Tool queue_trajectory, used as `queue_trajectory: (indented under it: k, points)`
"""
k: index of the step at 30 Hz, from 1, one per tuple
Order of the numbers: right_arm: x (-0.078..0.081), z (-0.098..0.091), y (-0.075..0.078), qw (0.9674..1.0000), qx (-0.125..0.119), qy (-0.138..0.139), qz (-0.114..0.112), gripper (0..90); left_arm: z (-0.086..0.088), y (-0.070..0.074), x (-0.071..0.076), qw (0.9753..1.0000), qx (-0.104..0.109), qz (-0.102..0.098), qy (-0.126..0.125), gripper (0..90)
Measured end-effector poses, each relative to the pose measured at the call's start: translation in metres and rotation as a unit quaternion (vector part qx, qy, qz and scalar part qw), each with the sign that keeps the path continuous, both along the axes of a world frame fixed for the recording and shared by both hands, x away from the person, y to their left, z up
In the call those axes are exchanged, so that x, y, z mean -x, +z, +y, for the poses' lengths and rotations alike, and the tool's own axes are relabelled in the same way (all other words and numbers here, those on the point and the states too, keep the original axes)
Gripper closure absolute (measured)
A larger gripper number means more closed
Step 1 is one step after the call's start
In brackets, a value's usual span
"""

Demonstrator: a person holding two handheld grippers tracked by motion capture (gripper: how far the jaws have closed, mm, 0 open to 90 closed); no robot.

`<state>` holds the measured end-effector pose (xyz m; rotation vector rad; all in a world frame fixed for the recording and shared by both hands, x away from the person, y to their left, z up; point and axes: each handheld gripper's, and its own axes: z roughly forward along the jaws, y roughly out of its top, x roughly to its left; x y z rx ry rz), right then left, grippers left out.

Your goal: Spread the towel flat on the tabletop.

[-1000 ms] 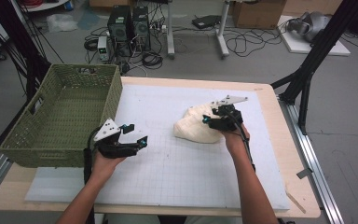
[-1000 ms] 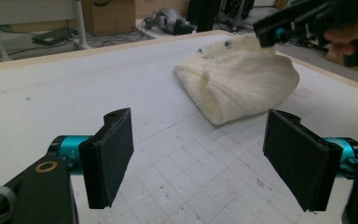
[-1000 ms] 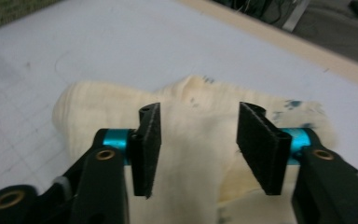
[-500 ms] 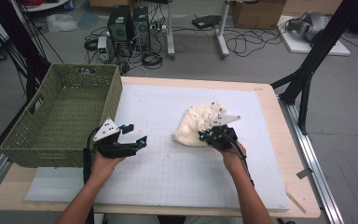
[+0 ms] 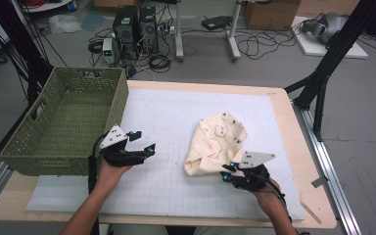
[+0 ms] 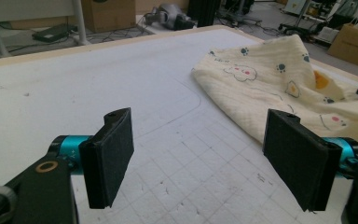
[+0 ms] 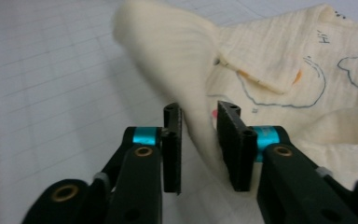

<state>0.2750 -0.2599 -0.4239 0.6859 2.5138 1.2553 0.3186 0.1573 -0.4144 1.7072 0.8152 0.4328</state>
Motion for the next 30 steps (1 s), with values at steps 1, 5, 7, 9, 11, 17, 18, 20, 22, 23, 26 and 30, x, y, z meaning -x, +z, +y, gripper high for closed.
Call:
queue_trajectory:
  k: [1, 5, 7, 9, 11, 17, 18, 20, 22, 23, 26, 30]
  points:
    - [0.004, -0.006, 0.001, 0.9999, -0.011, -0.004, 0.002, 62.2, 0.000, 0.000, 0.000, 1.0000, 0.000, -0.001, 0.001, 24.9]
    - [0.009, -0.027, 0.009, 0.9980, -0.047, -0.042, -0.010, 56.8, -0.003, -0.001, -0.001, 1.0000, -0.002, 0.000, -0.004, 25.8]
    - [0.010, -0.036, 0.014, 0.9961, -0.068, -0.053, -0.019, 52.1, -0.005, -0.001, -0.002, 0.9999, -0.002, 0.001, -0.010, 26.6]
    - [0.014, -0.047, 0.020, 0.9937, -0.083, -0.071, -0.027, 49.3, -0.008, -0.001, -0.002, 0.9999, 0.001, 0.003, -0.016, 28.0]
    - [0.015, -0.055, 0.023, 0.9913, -0.088, -0.090, -0.038, 48.6, -0.013, -0.002, -0.004, 0.9998, 0.001, 0.005, -0.021, 30.0]
    - [0.014, -0.069, 0.024, 0.9829, -0.093, -0.148, -0.057, 45.6, -0.045, 0.004, -0.015, 0.9988, -0.008, 0.015, -0.046, 33.6]
    - [0.014, -0.070, 0.024, 0.9819, -0.091, -0.155, -0.060, 44.9, -0.054, 0.005, -0.017, 0.9986, -0.011, 0.015, -0.050, 33.6]
    - [0.013, -0.073, 0.024, 0.9804, -0.093, -0.161, -0.064, 43.8, -0.071, 0.006, -0.022, 0.9974, -0.024, 0.018, -0.066, 33.5]
    - [0.014, -0.075, 0.024, 0.9788, -0.092, -0.170, -0.068, 42.8, -0.090, 0.004, -0.026, 0.9965, -0.033, 0.021, -0.074, 32.6]
    - [0.014, -0.076, 0.024, 0.9784, -0.091, -0.173, -0.068, 42.4, -0.099, 0.003, -0.027, 0.9958, -0.038, 0.022, -0.080, 32.5]
    - [0.014, -0.078, 0.023, 0.9777, -0.087, -0.178, -0.071, 41.9, -0.124, -0.004, -0.031, 0.9925, -0.060, 0.033, -0.101, 33.0]
    - [0.013, -0.078, 0.022, 0.9763, -0.079, -0.189, -0.070, 41.8, -0.157, -0.016, -0.036, 0.9871, -0.094, 0.042, -0.122, 35.9]
